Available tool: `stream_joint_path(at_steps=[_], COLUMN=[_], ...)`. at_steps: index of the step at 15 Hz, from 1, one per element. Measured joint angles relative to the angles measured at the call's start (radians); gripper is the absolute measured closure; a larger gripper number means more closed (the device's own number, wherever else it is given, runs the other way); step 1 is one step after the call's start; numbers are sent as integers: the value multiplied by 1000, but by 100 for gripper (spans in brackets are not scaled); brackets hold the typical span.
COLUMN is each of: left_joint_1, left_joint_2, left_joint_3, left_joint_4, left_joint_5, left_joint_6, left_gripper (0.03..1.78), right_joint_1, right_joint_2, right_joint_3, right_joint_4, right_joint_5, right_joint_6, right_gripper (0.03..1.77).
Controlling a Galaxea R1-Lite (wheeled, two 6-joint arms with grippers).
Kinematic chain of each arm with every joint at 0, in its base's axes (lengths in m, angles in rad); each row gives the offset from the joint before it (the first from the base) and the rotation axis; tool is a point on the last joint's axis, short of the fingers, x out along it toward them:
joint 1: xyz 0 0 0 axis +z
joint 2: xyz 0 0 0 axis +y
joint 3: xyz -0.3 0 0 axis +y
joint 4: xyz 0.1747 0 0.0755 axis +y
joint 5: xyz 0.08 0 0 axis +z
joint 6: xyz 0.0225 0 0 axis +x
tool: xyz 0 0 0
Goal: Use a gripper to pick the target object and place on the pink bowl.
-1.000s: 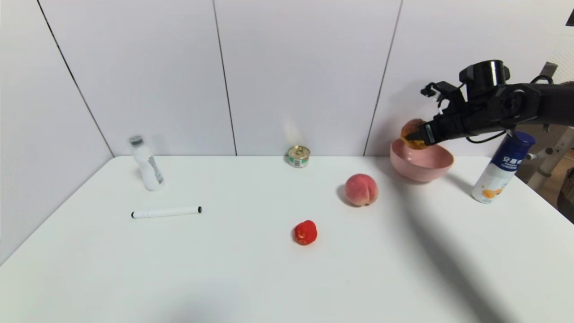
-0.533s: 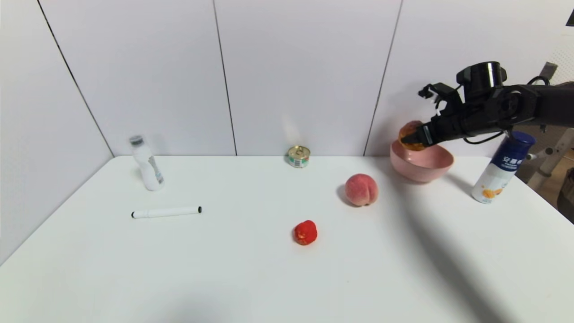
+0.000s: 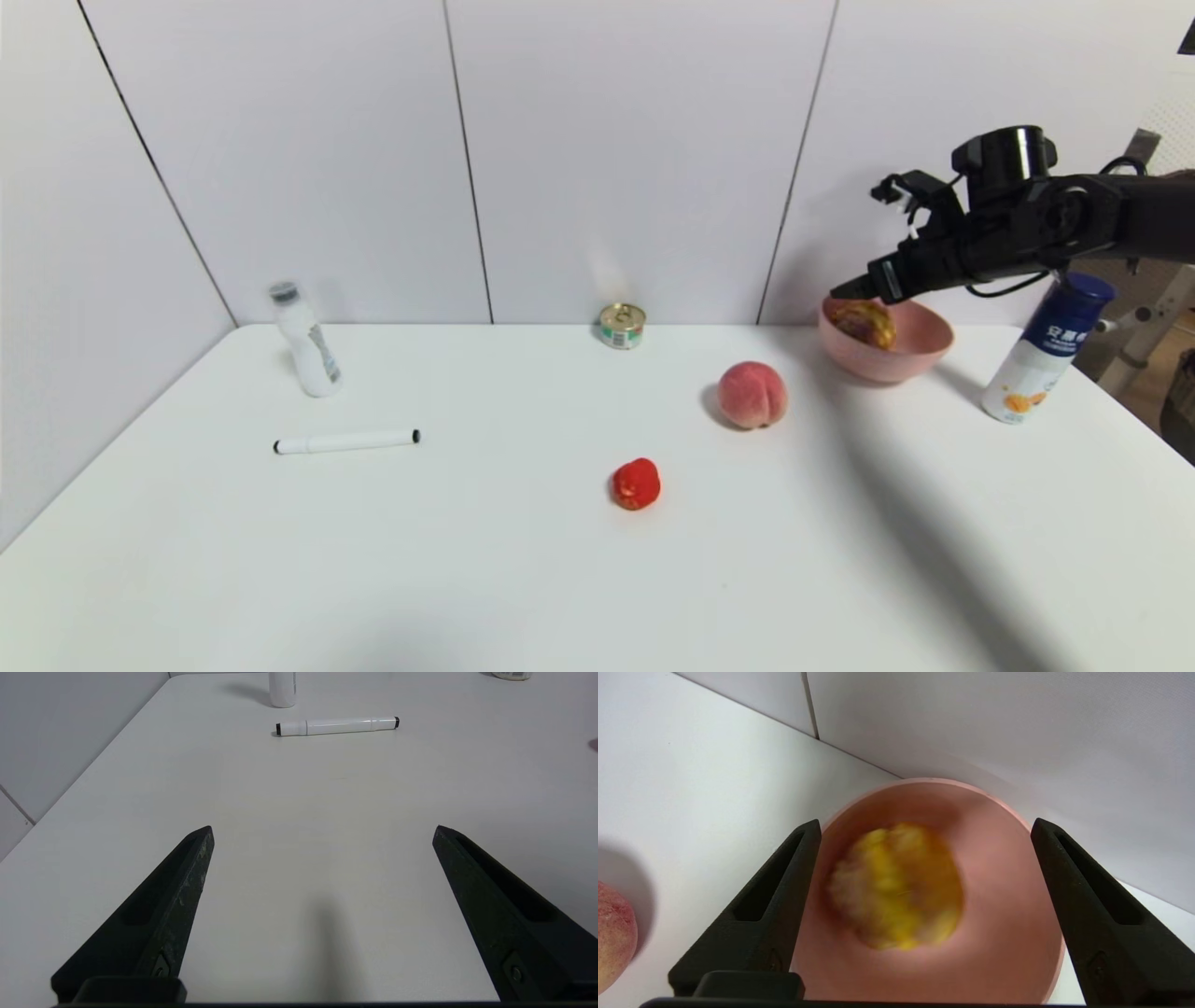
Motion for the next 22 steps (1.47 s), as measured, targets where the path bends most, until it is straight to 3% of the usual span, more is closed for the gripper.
stream_joint_path(at_steps=[4,7,11,13,17,22], left_joint_1=[0,0,0,0,0,0], left_joint_2=[0,0,0,0,0,0], left_joint_3=[0,0,0,0,0,0], left_joint_4=[0,0,0,0,0,0], left_joint_5=[0,0,0,0,0,0], left_joint_6=[0,0,0,0,0,0], left_gripper=[12,12,12,12,12,12], right_joint_1=[8,25,45,48,38,30], right_joint_2=[-45,-128,-315,-450,-784,-1247], right_joint_3=[-3,-14,24,117,478,1072], right_joint_4=[9,22,141,195,180,-63], right_joint_5=[11,61,76,70,-2,-193], right_joint_6=[6,34,154,223,312,371], right_gripper=[18,15,13,12,11,11])
